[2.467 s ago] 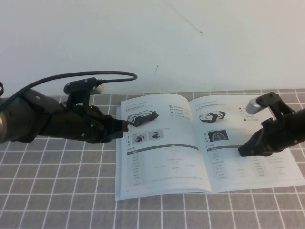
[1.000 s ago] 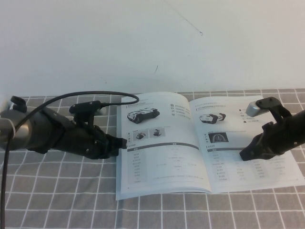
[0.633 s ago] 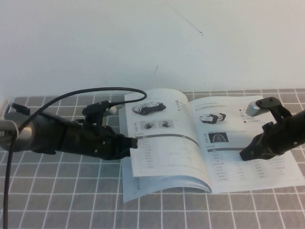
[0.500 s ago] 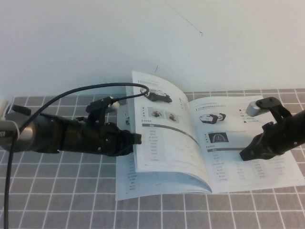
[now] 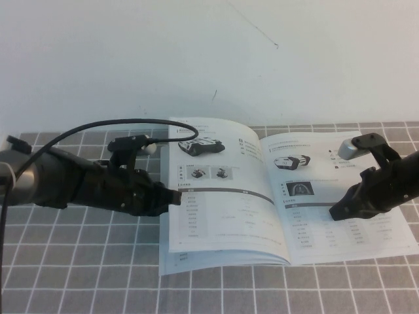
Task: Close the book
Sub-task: 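Close the open booklet and leave it lying on the table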
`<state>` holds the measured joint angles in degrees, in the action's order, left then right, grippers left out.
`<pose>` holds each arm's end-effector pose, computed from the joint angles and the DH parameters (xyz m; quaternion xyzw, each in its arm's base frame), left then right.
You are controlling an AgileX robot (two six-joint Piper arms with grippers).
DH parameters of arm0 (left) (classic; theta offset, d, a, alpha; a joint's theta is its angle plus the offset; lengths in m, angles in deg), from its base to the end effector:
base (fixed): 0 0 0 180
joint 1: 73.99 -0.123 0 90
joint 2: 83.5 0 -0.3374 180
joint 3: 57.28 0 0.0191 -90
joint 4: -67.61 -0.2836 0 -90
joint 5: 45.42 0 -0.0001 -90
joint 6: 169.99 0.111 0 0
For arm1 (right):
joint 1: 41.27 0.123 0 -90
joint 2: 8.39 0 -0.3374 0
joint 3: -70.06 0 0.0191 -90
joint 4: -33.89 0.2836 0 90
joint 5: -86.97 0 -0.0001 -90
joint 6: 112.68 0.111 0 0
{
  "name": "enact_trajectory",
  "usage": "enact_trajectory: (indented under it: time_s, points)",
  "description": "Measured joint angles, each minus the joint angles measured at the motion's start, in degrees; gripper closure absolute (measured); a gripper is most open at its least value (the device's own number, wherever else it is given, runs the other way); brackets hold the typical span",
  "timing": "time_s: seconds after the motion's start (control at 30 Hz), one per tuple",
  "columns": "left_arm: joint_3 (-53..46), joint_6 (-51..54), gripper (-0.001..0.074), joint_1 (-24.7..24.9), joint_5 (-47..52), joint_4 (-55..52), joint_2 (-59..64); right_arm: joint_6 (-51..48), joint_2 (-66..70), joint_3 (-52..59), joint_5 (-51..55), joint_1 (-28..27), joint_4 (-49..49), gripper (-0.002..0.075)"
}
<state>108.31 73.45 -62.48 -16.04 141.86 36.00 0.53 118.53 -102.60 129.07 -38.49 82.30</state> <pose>0.4237 -0.1399 0.1560 0.1011 0.9165 -0.2814 0.2659 0.4403 0.0772 0.1156 -0.2775 0.9172 0.2258 0.1753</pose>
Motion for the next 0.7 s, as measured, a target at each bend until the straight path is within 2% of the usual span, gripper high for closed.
enact_trajectory:
  time_s: [0.23, 0.47, 0.7]
  points:
    - [0.0, -6.8, 0.0738, -0.1, -4.2, -7.8, -2.3, 0.1, 0.0, 0.0, 0.0, 0.0, 0.0, 0.0729]
    - [0.0, -24.7, 0.0738, -0.1, -8.1, -24.6, -2.4, 0.1, 0.0, 0.0, 0.0, 0.0, 0.0, 0.0729]
    - [0.0, -28.2, 0.0738, -0.2, -9.4, -26.8, -0.8, 0.7, 0.0, 0.0, 0.0, 0.0, 0.0, 0.0729]
